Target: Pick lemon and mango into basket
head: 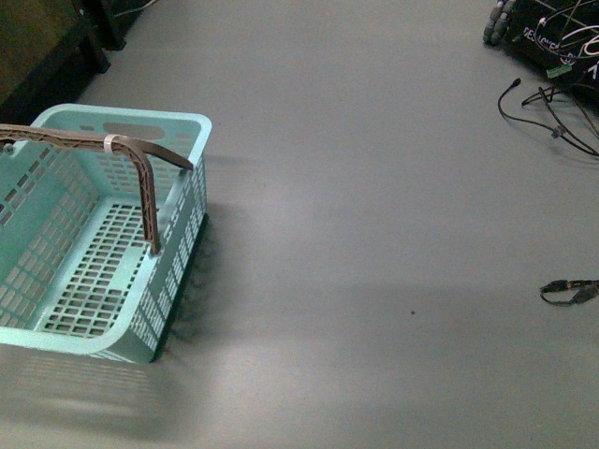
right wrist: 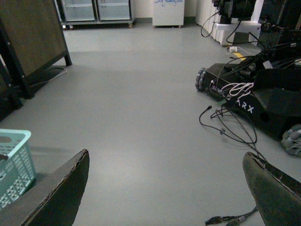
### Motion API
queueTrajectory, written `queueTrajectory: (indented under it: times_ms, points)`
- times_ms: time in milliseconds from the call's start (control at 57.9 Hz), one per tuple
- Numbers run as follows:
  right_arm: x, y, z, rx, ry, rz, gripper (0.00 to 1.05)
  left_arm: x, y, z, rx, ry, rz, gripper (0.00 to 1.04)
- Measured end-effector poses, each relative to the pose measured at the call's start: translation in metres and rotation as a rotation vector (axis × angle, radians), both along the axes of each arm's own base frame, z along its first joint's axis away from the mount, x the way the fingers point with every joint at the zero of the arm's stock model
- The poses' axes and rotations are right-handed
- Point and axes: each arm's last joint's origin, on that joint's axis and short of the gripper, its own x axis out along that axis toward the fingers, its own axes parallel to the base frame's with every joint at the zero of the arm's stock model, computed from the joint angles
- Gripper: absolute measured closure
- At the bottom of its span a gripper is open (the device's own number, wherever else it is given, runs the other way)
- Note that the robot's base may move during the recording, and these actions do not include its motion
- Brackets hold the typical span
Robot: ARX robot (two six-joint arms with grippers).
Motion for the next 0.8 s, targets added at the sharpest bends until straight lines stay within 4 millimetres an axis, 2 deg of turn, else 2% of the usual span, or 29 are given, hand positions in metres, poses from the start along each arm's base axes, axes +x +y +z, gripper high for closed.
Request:
queueTrajectory:
  times_ms: [795]
  points:
    - [0.0,0.0,0.0,0.0,0.0,0.0,0.09,0.0002,-0.0001,-0.0007,-0.007,0.018,-0.009,0.07]
